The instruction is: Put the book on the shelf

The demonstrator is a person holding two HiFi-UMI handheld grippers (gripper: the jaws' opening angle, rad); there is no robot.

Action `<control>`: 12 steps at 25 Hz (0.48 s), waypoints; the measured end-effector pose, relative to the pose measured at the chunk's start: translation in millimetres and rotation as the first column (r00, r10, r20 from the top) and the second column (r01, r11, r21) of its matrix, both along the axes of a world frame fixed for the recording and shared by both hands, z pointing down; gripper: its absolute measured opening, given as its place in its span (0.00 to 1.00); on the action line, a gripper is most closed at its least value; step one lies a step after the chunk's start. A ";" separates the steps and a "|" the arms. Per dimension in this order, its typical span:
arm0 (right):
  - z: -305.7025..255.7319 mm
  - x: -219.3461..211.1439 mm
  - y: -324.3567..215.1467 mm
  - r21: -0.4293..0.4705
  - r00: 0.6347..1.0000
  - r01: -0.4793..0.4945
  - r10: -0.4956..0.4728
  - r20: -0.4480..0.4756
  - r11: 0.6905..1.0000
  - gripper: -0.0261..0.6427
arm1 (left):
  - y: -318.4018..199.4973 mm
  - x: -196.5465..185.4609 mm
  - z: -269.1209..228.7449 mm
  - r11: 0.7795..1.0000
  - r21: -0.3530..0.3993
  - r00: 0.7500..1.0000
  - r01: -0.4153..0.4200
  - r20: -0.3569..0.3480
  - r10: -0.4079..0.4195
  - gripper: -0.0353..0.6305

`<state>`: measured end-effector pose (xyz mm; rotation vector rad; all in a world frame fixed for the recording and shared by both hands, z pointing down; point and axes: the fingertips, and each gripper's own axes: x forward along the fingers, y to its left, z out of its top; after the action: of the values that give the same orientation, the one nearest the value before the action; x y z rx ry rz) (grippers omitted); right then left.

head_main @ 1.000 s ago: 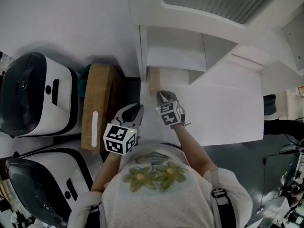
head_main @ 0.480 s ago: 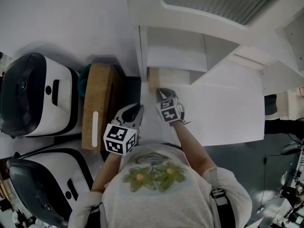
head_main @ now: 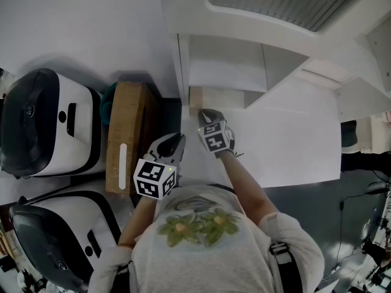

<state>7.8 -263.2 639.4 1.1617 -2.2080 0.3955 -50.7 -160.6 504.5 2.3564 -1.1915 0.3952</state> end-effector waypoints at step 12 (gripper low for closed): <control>-0.1 -4.2 -15.2 -0.007 1.000 -0.001 0.001 0.007 1.000 0.11 | -0.2 -0.1 1.5 1.000 -0.004 1.000 0.002 0.001 -0.002 0.14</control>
<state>3.6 -278.3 639.3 1.1589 -2.2109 0.4083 -50.7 -160.8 506.0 2.3515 -1.1925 0.3978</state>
